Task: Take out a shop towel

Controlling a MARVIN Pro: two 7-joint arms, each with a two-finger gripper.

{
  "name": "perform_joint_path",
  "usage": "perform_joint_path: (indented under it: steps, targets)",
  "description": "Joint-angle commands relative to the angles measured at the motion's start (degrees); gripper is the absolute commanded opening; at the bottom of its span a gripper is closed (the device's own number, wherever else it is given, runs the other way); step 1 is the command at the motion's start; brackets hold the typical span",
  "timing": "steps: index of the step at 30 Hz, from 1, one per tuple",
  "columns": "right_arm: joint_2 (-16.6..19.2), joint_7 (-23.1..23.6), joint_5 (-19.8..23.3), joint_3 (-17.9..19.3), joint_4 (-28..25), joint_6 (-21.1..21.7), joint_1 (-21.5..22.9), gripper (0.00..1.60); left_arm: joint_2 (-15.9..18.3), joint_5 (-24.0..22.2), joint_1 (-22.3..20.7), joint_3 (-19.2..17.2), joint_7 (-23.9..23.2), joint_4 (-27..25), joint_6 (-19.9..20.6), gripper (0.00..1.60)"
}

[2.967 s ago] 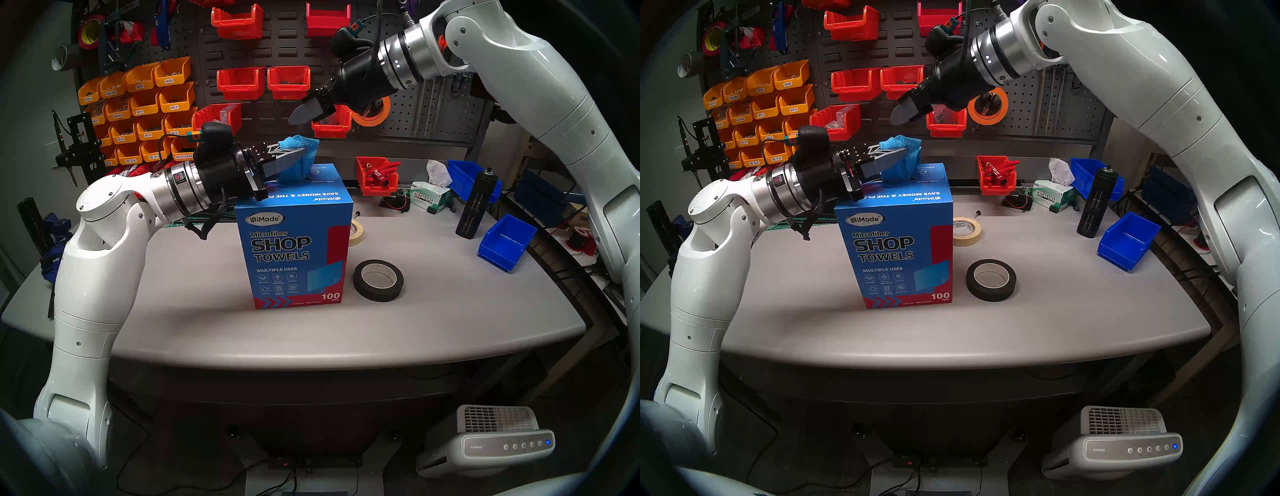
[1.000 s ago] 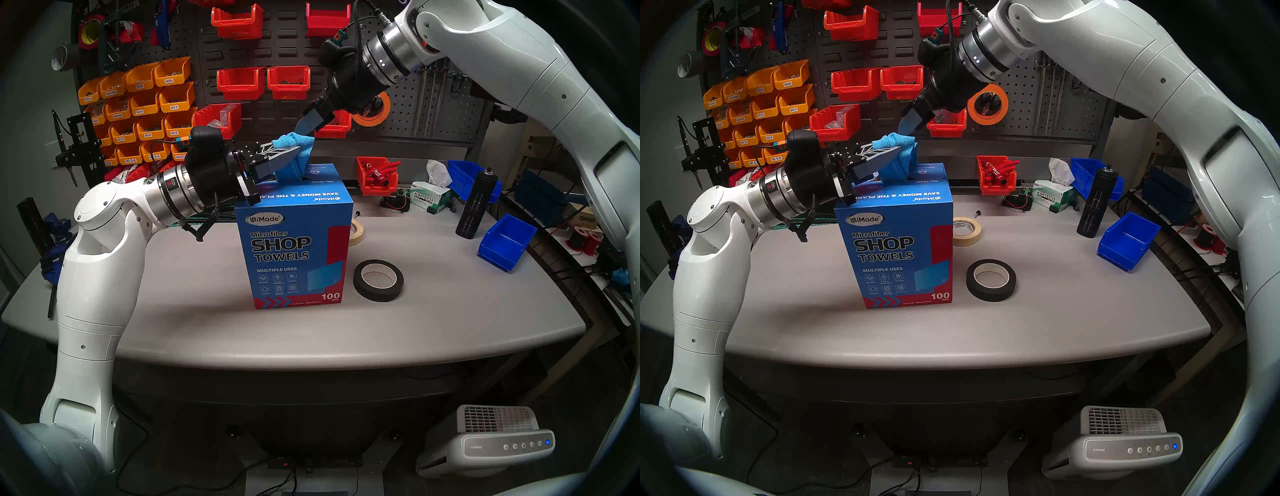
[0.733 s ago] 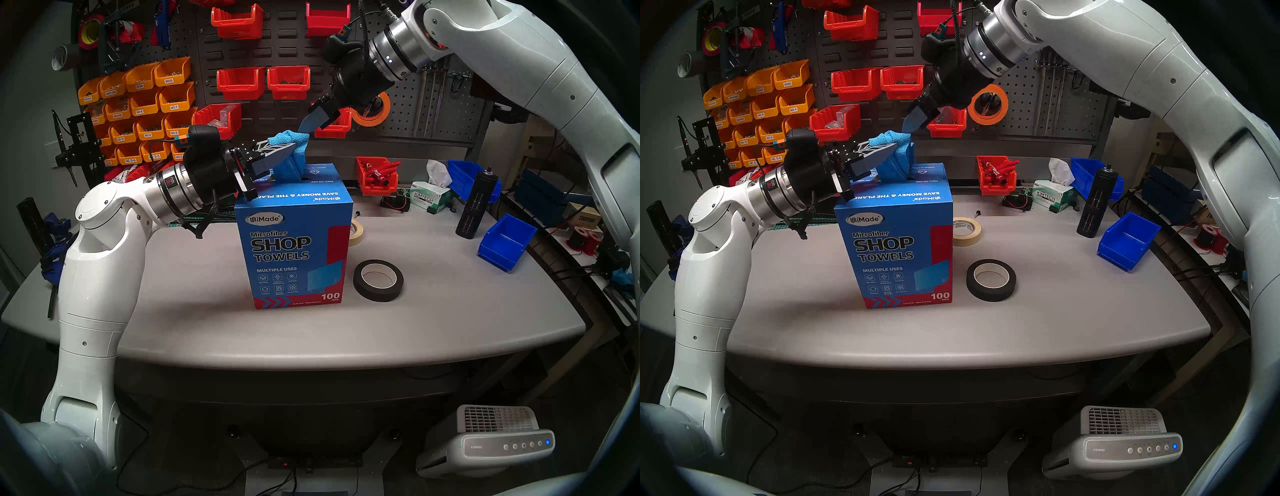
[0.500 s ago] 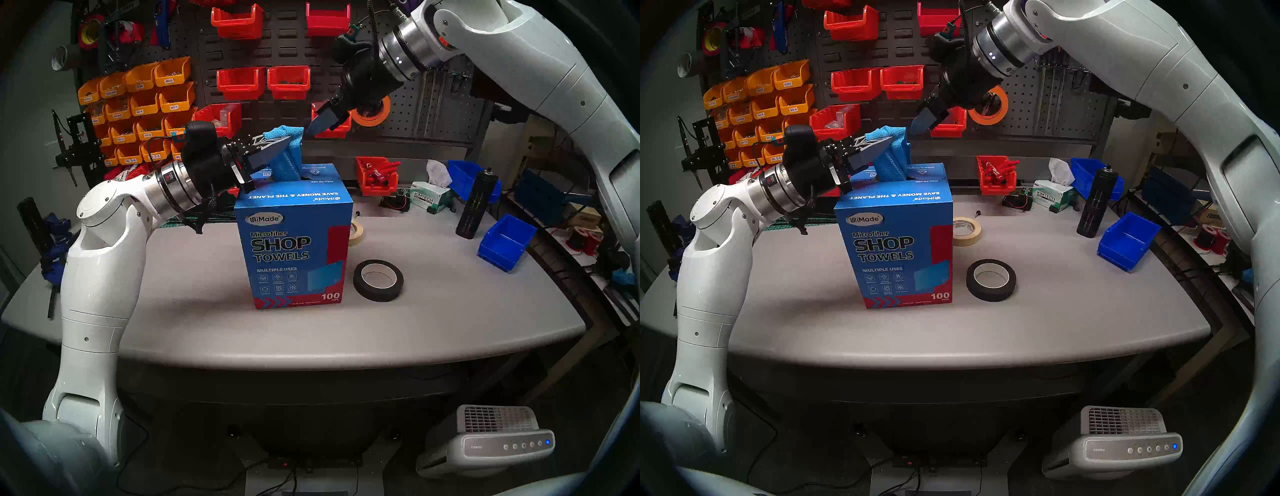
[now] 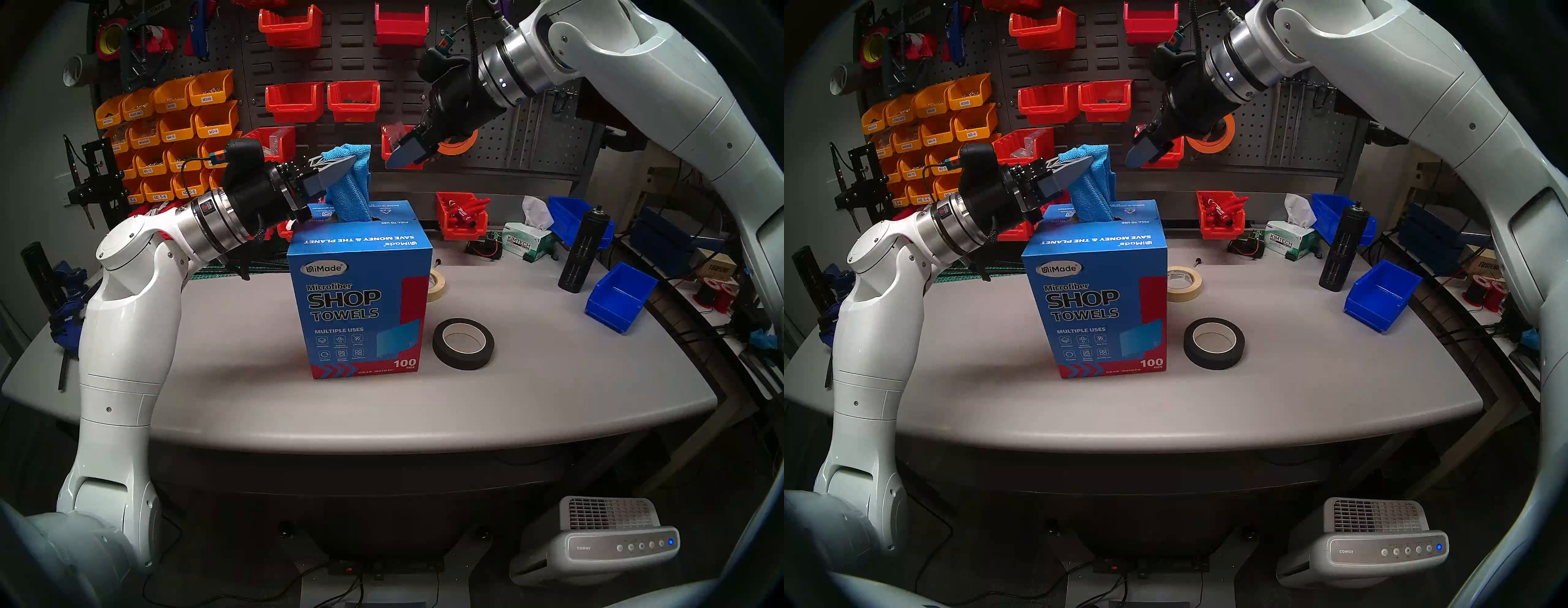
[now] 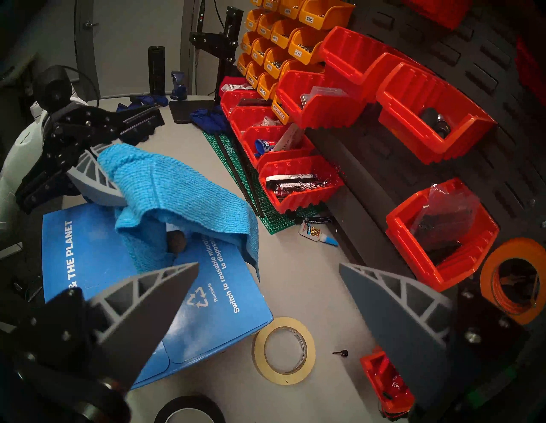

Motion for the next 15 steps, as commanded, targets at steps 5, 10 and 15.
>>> perform_joint_path:
  steps: [5, 10, 15]
  targets:
    - [0.3, -5.2, 2.1, 3.3, -1.2, -3.4, -3.3, 1.60, -0.2, -1.0, -1.8, -1.1, -0.5, -1.9, 0.0, 0.00]
    - [-0.2, -6.3, 2.8, 3.5, -0.9, -4.5, -4.2, 1.60, -0.4, -1.1, -1.9, -1.4, -0.6, -2.1, 0.4, 0.00]
    - [-0.7, -7.1, 3.3, 3.6, -0.4, -5.3, -4.8, 1.60, -0.5, -1.0, -1.8, -1.4, -0.8, -2.4, 0.6, 0.00]
